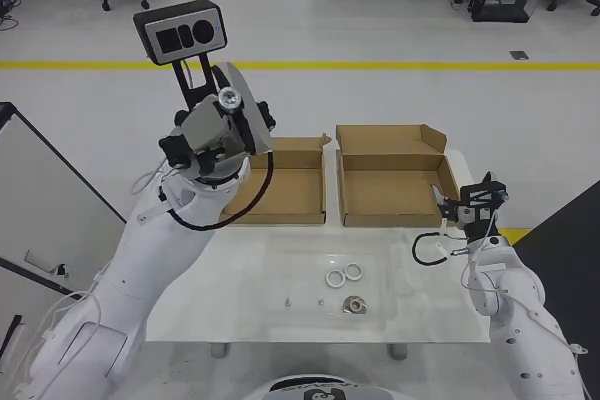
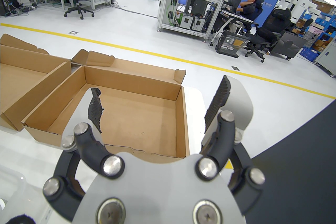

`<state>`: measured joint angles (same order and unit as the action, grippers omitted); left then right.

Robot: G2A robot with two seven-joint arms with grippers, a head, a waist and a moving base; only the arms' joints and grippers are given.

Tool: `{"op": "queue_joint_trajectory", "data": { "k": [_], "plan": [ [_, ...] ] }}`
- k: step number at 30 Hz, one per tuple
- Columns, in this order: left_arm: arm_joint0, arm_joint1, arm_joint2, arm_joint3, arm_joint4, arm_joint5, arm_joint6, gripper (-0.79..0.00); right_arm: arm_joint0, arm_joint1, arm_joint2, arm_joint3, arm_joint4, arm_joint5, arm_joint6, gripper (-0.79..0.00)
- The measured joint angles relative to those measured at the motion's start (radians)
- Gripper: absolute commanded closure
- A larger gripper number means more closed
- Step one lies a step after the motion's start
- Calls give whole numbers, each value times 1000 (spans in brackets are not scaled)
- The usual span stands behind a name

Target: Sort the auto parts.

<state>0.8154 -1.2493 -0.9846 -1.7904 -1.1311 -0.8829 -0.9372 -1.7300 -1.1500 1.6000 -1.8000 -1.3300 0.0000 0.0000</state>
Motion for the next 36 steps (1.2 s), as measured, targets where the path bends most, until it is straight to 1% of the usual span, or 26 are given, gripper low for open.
{"op": "queue_joint_trajectory", "data": {
  "k": [3, 5, 10, 12, 16, 19, 21, 22, 25, 27, 31, 36],
  "plan": [
    [3, 1, -2, -2, 8, 8, 2, 0, 0, 0, 0, 0, 0, 0, 0, -785],
    [12, 4, -14, -10, 68, 58, 3, 0, 0, 0, 0, 0, 0, 0, 0, -785],
    [34, 17, -48, -3, 262, 223, -23, 0, 0, 0, 0, 0, 0, 0, 0, -785],
    [47, 22, -63, -1, 314, 272, -28, 0, 0, 0, 0, 0, 0, 0, 0, -785],
    [54, 38, -98, 4, 488, 410, -59, 0, 0, 0, 0, 0, 0, 0, 0, -785],
    [37, 49, -113, 13, 624, 524, -98, 0, 0, 0, 0, 0, 0, 0, 0, -785],
    [14, 56, -115, 24, 711, 590, -138, 0, 0, 0, 0, 0, 0, 0, 0, -785],
    [-4, 61, -115, 34, 780, 629, -166, 0, 0, 0, 0, 0, 0, 0, 0, -785],
    [-37, 69, -99, 56, 960, 702, -235, 0, 0, 0, 0, 0, 0, 0, 0, -785],
    [-53, 72, -84, 73, 1001, 731, -267, 0, 0, 0, 0, 0, 0, 0, 0, -785],
    [-80, 78, -44, 116, 1081, 786, -365, 0, 0, 0, 0, 0, 0, 0, 0, -785],
    [-92, 83, -4, 155, 1164, 817, -420, 0, 0, 0, 0, 0, 0, 0, 0, -785]
  ]
}}
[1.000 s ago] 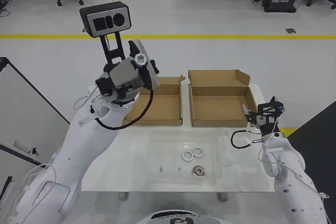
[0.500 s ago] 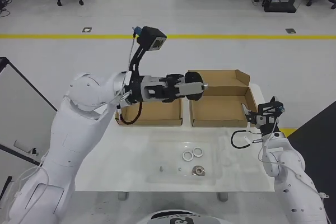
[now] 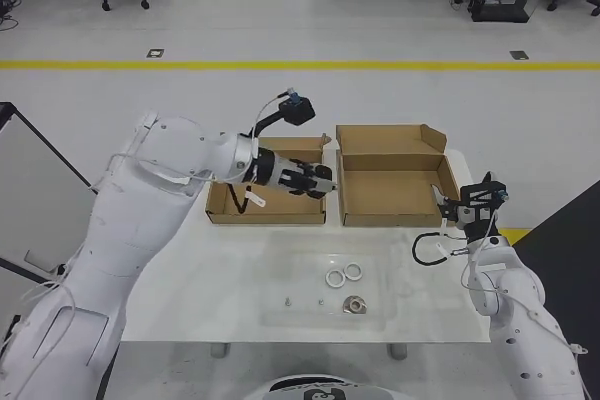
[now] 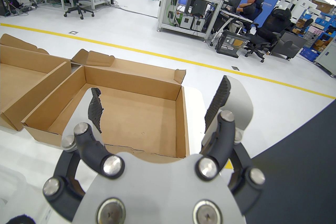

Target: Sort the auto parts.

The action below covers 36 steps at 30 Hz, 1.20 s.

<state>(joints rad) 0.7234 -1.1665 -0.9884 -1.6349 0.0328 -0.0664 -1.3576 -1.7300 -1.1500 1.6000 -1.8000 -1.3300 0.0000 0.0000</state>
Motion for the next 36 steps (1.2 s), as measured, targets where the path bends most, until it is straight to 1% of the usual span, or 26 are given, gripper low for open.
{"op": "queue_joint_trajectory", "data": {
  "k": [3, 6, 9, 12, 16, 22, 25, 31, 34, 36],
  "plan": [
    [-12, 1, 28, 26, 46, 8, -34, 0, 0, 0, 0, 0, 0, 0, 0, -785],
    [-40, -2, 68, 63, 102, 3, -59, 0, 0, 0, 0, 0, 0, 0, 0, -785],
    [-83, -13, 120, 114, 133, -10, -71, 0, 0, 0, 0, 0, 0, 0, 0, -785],
    [-143, -32, 186, 183, 183, -30, -74, 0, 0, 0, 0, 0, 0, 0, 0, -785],
    [-225, -72, 291, 304, 224, -62, -51, 0, 0, 0, 0, 0, 0, 0, 0, -785],
    [-312, -141, 432, 483, 270, -94, -12, 0, 0, 0, 0, 0, 0, 0, 0, -785],
    [-340, -175, 481, 566, 284, -104, 23, 0, 0, 0, 0, 0, 0, 0, 0, -785],
    [-375, -240, 558, 698, 319, -123, 81, 0, 0, 0, 0, 0, 0, 0, 0, -785],
    [-381, -266, 581, 763, 330, -147, 122, 0, 0, 0, 0, 0, 0, 0, 0, -785],
    [-382, -270, 584, 775, 334, -156, 133, 0, 0, 0, 0, 0, 0, 0, 0, -785]
  ]
}}
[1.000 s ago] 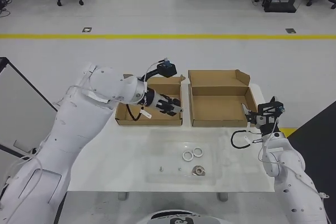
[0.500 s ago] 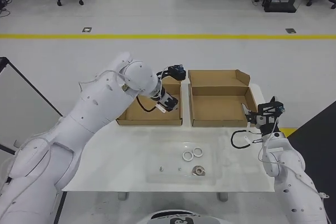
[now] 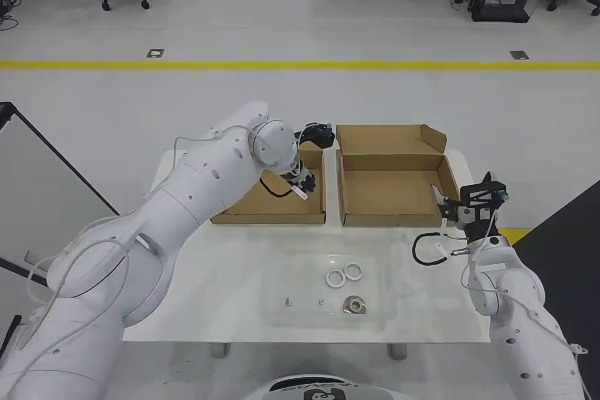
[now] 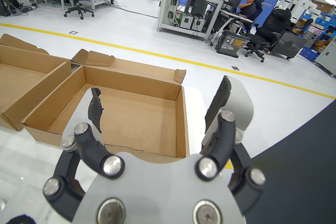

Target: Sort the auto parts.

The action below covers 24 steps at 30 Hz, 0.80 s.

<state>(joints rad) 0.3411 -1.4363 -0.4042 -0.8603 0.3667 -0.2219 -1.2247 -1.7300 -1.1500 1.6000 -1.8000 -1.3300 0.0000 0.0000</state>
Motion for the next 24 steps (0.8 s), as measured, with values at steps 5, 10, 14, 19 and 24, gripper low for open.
{"op": "queue_joint_trajectory", "data": {
  "k": [5, 10, 14, 19, 24],
  "plan": [
    [0, 1, -1, -2, 0, 1, -2, 0, 0, 0, 0, 0, 0, 0, 0, -785],
    [1, 1, 0, -3, 0, 1, -1, 0, 0, 0, 0, 0, 0, 0, 0, -785],
    [21, -3, 28, -4, 101, 78, 39, 0, 0, 0, 0, 0, 0, 0, 0, -785],
    [25, -37, 67, 16, 191, 192, 56, 0, 0, 0, 0, 0, 0, 0, 0, -785],
    [22, -91, 117, 77, 268, 285, 62, 0, 0, 0, 0, 0, 0, 0, 0, -785]
  ]
}}
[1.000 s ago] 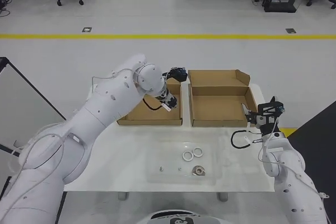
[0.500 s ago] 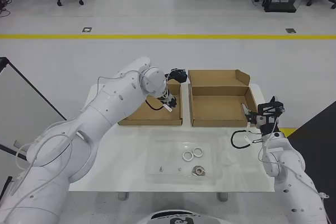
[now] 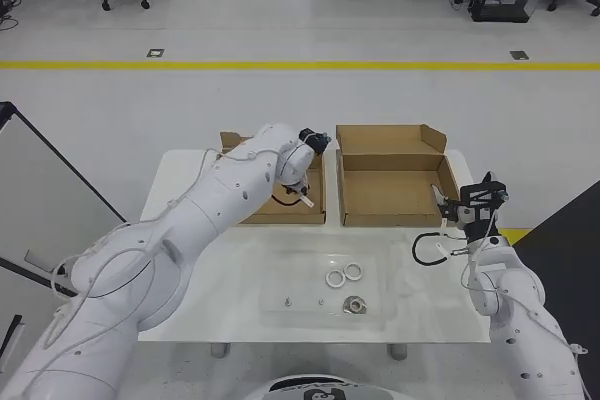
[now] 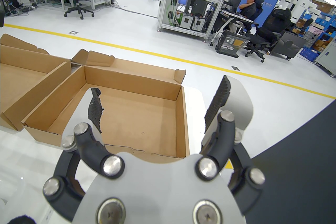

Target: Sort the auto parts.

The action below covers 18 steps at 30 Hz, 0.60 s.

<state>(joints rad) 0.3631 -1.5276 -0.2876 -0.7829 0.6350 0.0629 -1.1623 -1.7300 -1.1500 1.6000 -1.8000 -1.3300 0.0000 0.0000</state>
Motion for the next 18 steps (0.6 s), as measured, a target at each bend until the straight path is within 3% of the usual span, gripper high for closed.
{"op": "queue_joint_trajectory", "data": {
  "k": [4, 18],
  "plan": [
    [1, -54, 37, 79, 48, 24, 13, 0, 0, 0, 0, 0, 0, 0, 0, -785],
    [3, -223, 62, 356, 55, -38, 71, 0, 0, 0, 0, 0, 0, 0, 0, -785]
  ]
}}
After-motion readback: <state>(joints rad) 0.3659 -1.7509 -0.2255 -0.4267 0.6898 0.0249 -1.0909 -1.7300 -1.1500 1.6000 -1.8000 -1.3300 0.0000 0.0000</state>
